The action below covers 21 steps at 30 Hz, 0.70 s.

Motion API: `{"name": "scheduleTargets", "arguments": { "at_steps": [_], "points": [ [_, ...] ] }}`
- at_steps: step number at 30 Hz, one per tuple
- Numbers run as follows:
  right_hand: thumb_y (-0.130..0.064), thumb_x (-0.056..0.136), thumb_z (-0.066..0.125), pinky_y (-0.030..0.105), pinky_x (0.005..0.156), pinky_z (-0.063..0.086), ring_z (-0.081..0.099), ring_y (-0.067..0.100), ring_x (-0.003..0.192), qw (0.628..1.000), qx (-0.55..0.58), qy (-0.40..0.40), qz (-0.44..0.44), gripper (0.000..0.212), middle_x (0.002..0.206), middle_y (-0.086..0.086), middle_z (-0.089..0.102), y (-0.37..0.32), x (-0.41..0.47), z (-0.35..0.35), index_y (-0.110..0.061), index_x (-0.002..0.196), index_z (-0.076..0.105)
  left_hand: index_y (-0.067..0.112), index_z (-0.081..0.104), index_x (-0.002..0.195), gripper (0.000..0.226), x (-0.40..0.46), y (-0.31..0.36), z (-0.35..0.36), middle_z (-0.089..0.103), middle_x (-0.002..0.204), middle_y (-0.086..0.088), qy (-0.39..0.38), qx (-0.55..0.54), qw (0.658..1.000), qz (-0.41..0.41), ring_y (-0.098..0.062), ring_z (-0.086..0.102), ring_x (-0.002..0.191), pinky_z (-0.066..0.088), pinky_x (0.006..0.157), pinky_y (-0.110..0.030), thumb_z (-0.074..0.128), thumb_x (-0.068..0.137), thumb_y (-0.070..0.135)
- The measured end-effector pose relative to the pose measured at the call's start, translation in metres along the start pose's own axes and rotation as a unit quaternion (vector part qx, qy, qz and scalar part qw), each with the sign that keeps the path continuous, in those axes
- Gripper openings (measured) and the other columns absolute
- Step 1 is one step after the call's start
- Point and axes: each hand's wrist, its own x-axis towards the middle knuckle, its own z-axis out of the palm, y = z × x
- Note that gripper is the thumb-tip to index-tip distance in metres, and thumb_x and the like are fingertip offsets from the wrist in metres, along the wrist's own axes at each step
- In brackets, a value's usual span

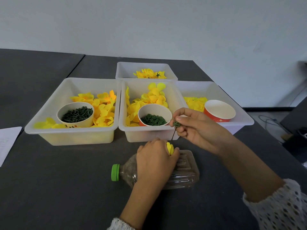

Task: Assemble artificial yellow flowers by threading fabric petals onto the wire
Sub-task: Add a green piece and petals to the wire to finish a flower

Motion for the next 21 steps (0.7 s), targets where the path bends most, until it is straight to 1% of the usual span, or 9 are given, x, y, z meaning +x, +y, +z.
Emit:
{"name": "scheduleTargets", "arguments": {
  "at_steps": [4,5,7,9,12,14,16,19,21],
  "points": [
    [-0.004,0.09,0.052,0.018,0.056,0.045,0.049,0.011,0.059,1.0,-0.021,-0.006,-0.017,0.008,0.085,0.014,0.063,0.001,-0.003,0.0,-0.003,0.096,0.057,0.029,0.031,0.062,0.046,-0.001,0.0,0.0,0.044,0.071,0.011,0.0,-0.003,1.0,0.004,-0.011,0.038,0.065,0.029,0.07,-0.03,0.052,0.087,0.059],
    [-0.006,0.091,0.052,0.019,0.056,0.045,0.05,0.012,0.06,0.999,-0.047,0.002,-0.024,0.01,0.087,0.015,0.064,0.002,-0.003,0.0,-0.003,0.098,0.059,0.029,0.03,0.062,0.046,-0.001,0.0,0.0,0.043,0.07,0.011,0.003,-0.002,1.0,0.005,-0.011,0.038,0.065,0.028,0.069,-0.03,0.052,0.087,0.059],
    [-0.011,0.096,0.051,0.022,0.056,0.045,0.052,0.015,0.063,0.982,-0.17,0.052,-0.058,0.015,0.094,0.016,0.065,0.003,-0.004,0.001,-0.004,0.102,0.062,0.029,0.03,0.062,0.046,-0.001,0.0,0.0,0.042,0.07,0.011,0.006,0.001,1.0,0.006,-0.011,0.037,0.064,0.029,0.069,-0.03,0.053,0.087,0.06],
    [-0.014,0.099,0.048,0.023,0.054,0.042,0.05,0.017,0.062,0.955,-0.263,0.09,-0.103,0.019,0.092,0.016,0.064,0.004,-0.007,0.001,-0.005,0.1,0.065,0.029,0.031,0.062,0.045,-0.001,-0.001,0.001,0.043,0.071,0.011,0.006,0.002,1.0,0.005,-0.011,0.037,0.064,0.029,0.068,-0.031,0.052,0.087,0.06],
    [-0.013,0.097,0.049,0.019,0.05,0.041,0.047,0.011,0.054,0.953,-0.272,0.061,-0.116,0.022,0.071,0.01,0.059,0.006,-0.013,0.001,-0.001,0.088,0.065,0.028,0.037,0.064,0.042,-0.001,-0.002,0.002,0.045,0.072,0.012,0.01,0.002,1.0,0.007,-0.01,0.038,0.066,0.029,0.069,-0.031,0.053,0.086,0.06],
    [-0.009,0.092,0.06,0.017,0.051,0.042,0.05,0.007,0.051,0.944,-0.303,0.054,-0.116,0.014,0.061,0.001,0.06,0.012,-0.014,0.003,0.001,0.082,0.063,0.029,0.044,0.069,0.036,-0.001,-0.003,0.003,0.046,0.074,0.012,0.01,0.003,1.0,0.012,-0.009,0.038,0.068,0.029,0.07,-0.031,0.052,0.086,0.059],
    [-0.004,0.086,0.067,0.017,0.055,0.046,0.056,0.005,0.054,0.932,-0.336,0.06,-0.123,0.01,0.059,-0.004,0.062,0.021,-0.012,0.005,0.001,0.079,0.062,0.03,0.044,0.072,0.032,0.0,-0.003,0.003,0.046,0.075,0.012,0.008,0.0,1.0,0.018,-0.009,0.039,0.069,0.028,0.069,-0.031,0.052,0.086,0.057],
    [-0.004,0.084,0.07,0.022,0.06,0.05,0.058,0.007,0.061,0.922,-0.36,0.063,-0.126,0.011,0.065,0.004,0.064,0.031,-0.011,0.007,-0.005,0.075,0.064,0.03,0.044,0.074,0.029,0.0,-0.003,0.003,0.049,0.077,0.011,0.004,-0.007,1.0,0.023,-0.013,0.051,0.074,0.028,0.069,-0.032,0.048,0.088,0.056],
    [-0.005,0.084,0.071,0.03,0.062,0.052,0.059,0.011,0.063,0.919,-0.366,0.076,-0.126,0.013,0.067,0.009,0.065,0.038,-0.011,0.007,-0.007,0.073,0.064,0.03,0.047,0.076,0.03,0.0,-0.004,0.002,0.055,0.08,0.01,-0.003,-0.006,1.0,0.023,-0.014,0.056,0.078,0.031,0.07,-0.032,0.044,0.087,0.057]
  ]
}}
